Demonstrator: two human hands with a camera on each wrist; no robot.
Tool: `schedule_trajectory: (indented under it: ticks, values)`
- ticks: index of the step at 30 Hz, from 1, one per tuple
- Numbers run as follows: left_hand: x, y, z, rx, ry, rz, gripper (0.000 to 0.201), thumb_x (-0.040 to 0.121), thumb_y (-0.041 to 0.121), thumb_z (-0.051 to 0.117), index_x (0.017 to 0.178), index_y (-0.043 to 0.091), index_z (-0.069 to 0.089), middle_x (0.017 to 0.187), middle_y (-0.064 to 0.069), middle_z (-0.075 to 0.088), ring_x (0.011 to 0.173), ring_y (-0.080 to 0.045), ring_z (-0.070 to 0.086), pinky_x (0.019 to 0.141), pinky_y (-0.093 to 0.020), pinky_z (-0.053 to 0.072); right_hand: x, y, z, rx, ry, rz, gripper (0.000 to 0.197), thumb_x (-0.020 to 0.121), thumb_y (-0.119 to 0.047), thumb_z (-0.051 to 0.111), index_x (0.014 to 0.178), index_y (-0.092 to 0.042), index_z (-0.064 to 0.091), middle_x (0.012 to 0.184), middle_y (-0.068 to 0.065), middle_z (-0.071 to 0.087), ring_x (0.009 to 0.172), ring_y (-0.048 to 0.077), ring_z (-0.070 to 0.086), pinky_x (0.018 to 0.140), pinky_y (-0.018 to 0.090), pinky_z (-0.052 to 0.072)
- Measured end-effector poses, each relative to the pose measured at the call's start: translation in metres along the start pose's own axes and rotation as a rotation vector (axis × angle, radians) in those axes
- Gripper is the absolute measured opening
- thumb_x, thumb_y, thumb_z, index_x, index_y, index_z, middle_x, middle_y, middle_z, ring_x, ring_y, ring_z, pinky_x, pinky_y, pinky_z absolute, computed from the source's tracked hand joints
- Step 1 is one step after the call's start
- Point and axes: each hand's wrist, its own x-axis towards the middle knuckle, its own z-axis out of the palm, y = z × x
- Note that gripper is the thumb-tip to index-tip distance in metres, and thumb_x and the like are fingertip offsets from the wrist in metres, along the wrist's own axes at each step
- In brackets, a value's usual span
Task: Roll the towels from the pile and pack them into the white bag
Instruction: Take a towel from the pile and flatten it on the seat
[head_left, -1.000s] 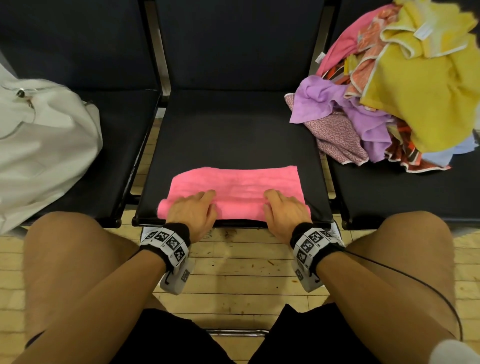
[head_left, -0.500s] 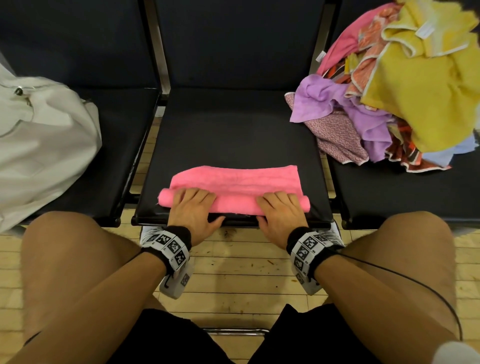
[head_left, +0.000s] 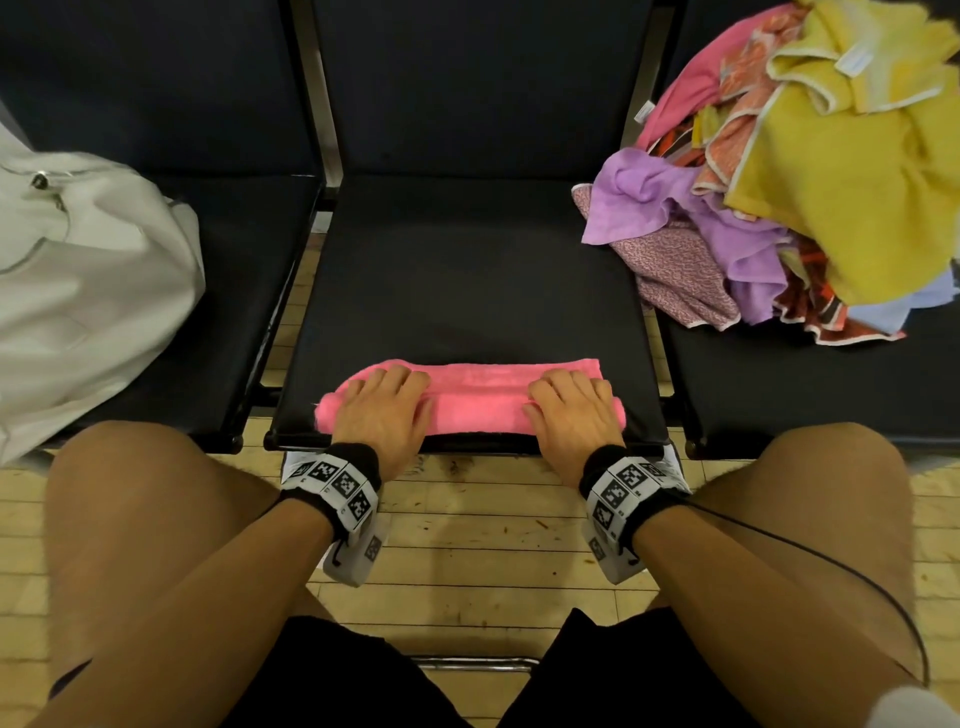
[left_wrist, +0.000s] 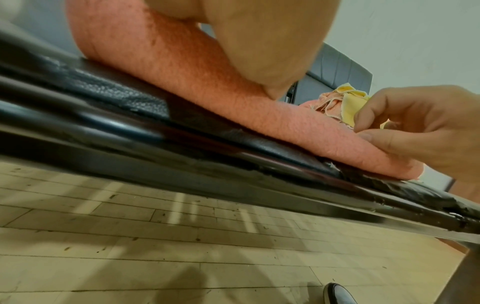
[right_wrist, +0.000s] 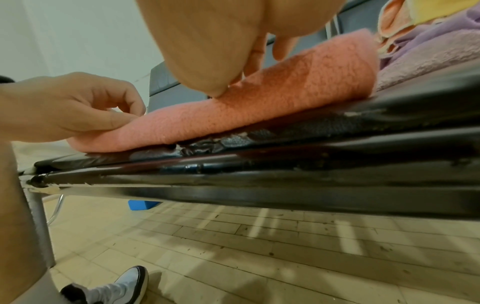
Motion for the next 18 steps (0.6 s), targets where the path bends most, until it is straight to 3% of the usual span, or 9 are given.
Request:
schedule_trajectory:
  ticks: [2,4,7,9,11,14,18]
  values:
    - [0.001,-0.002,0.002,0.052,0.087,0.035,0.037,0.096,0.042,0.034,0.095,0.019,0.063,0.097,-0.002,0.061,0.089,-0.027,0.054,0.079,-0.045,0.042,0.000,0.001,0.003,-0.024,0.059,-0.036,0.025,0.070,-0.005,0.074,0.087,-0.020,0.062,0.089,-0.002,0.062,0.082,0.023,0.054,0.080,0.040,0.043]
    - [0.001,-0.002,0.002,0.077,0.103,0.042,0.043,0.097,0.043,0.032,0.089,0.020,0.066,0.092,-0.001,0.064,0.088,-0.027,0.054,0.079,-0.045,0.041,0.000,0.002,0.004,-0.011,0.073,-0.094,0.029,0.065,-0.002,0.075,0.085,-0.019,0.063,0.084,-0.002,0.062,0.078,0.023,0.055,0.078,0.041,0.047]
    - [-0.004,0.001,0.002,0.123,0.033,0.033,0.045,0.096,0.051,0.037,0.101,0.021,0.070,0.101,0.000,0.068,0.096,-0.026,0.058,0.091,-0.048,0.041,-0.005,-0.001,0.003,0.031,0.054,-0.090,0.012,0.082,-0.025,0.071,0.091,-0.018,0.067,0.090,-0.001,0.066,0.084,0.023,0.057,0.083,0.042,0.048]
    - [-0.008,0.003,0.005,0.145,-0.037,0.033,0.053,0.088,0.060,0.045,0.113,0.019,0.066,0.111,-0.002,0.067,0.103,-0.027,0.059,0.100,-0.051,0.039,-0.007,-0.004,0.003,0.059,0.021,-0.063,0.026,0.084,-0.036,0.067,0.100,-0.017,0.068,0.099,0.000,0.067,0.093,0.024,0.059,0.091,0.043,0.047]
    - [-0.010,0.002,0.010,0.160,-0.057,0.040,0.056,0.084,0.058,0.053,0.122,0.018,0.061,0.116,-0.003,0.065,0.109,-0.028,0.057,0.105,-0.054,0.036,-0.006,0.000,0.007,0.056,-0.001,-0.047,0.033,0.081,-0.032,0.070,0.110,-0.016,0.067,0.107,0.002,0.068,0.101,0.026,0.061,0.099,0.044,0.045]
    - [-0.005,-0.003,0.006,0.154,-0.044,0.011,0.046,0.087,0.052,0.053,0.121,0.022,0.060,0.113,0.000,0.066,0.107,-0.025,0.058,0.103,-0.048,0.037,-0.002,0.004,0.009,0.012,-0.037,-0.021,0.034,0.090,-0.025,0.059,0.123,-0.017,0.063,0.114,0.001,0.068,0.108,0.025,0.060,0.108,0.044,0.038]
    - [0.002,-0.010,-0.005,0.164,-0.132,-0.072,0.046,0.082,0.055,0.052,0.117,0.026,0.057,0.107,0.005,0.065,0.100,-0.020,0.059,0.093,-0.041,0.042,-0.002,0.006,0.005,-0.020,-0.076,-0.029,0.037,0.096,-0.023,0.047,0.132,-0.019,0.055,0.116,0.000,0.068,0.106,0.023,0.059,0.105,0.042,0.033]
